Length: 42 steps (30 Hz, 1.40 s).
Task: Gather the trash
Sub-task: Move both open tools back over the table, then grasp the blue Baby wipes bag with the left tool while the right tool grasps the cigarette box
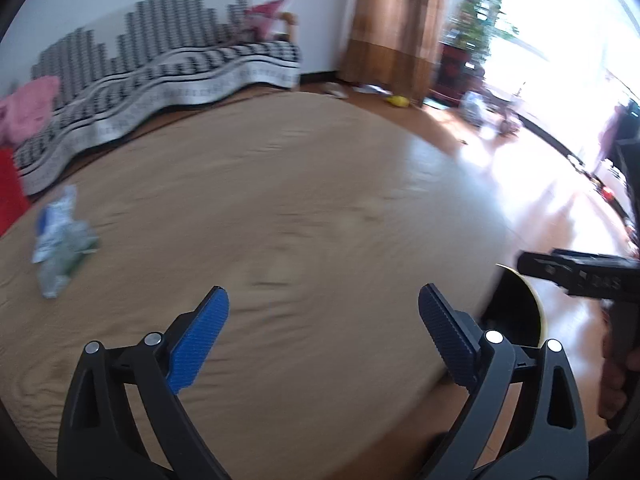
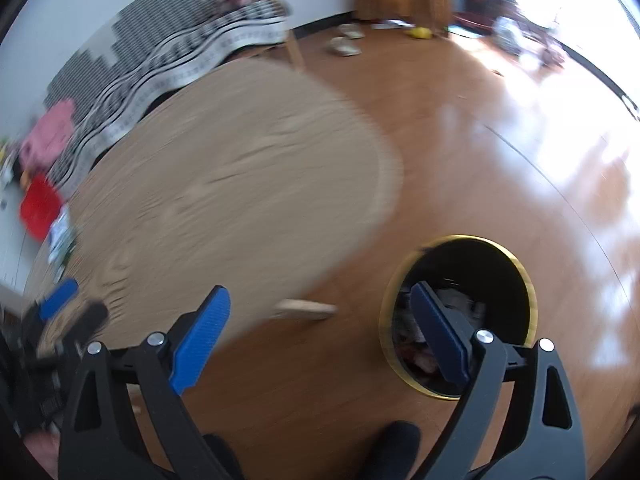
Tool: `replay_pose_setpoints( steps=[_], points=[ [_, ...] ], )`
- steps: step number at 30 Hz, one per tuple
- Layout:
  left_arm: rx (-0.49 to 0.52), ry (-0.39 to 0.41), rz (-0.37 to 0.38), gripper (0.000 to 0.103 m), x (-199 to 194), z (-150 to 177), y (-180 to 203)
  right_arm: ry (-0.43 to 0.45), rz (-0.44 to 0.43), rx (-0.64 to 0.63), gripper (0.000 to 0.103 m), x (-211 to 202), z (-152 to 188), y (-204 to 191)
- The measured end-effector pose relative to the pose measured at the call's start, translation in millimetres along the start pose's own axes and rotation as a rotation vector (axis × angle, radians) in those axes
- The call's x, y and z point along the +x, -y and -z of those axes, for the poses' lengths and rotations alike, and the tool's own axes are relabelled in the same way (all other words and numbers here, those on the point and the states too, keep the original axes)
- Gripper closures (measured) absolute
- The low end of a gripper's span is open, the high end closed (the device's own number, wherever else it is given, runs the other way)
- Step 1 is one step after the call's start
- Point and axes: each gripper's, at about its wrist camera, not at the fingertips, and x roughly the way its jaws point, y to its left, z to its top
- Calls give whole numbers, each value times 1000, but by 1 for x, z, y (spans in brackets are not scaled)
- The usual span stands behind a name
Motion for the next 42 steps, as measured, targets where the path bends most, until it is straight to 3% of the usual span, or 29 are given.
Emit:
replay_pose_setpoints(
  steps=[9, 16, 23, 28, 30, 35, 42],
  points=[
    [-336, -12, -204, 10, -28, 12, -203, -70, -103, -240, 13, 45, 7, -165],
    [-439, -29, -254, 10, -7, -4, -282, -123, -129, -345, 13, 79, 14, -229],
    [-441, -61, -313, 10, 38, -35, -311, -138, -142, -402, 13, 92, 18, -258],
    [-462, -54, -313, 12, 55, -48, -325, -148, -159, -425, 13, 96, 19, -269],
    [-461, -57, -285, 54, 55, -48, -327, -145, -160, -437, 11, 97, 21, -274],
    [-497, -50, -317, 59, 22, -28, -333, -143, -191, -458, 10, 103, 24, -297],
    [-610, -97, -328, 59, -69, 48, -329, -157, -231, -494, 6, 122, 23, -367]
  ],
)
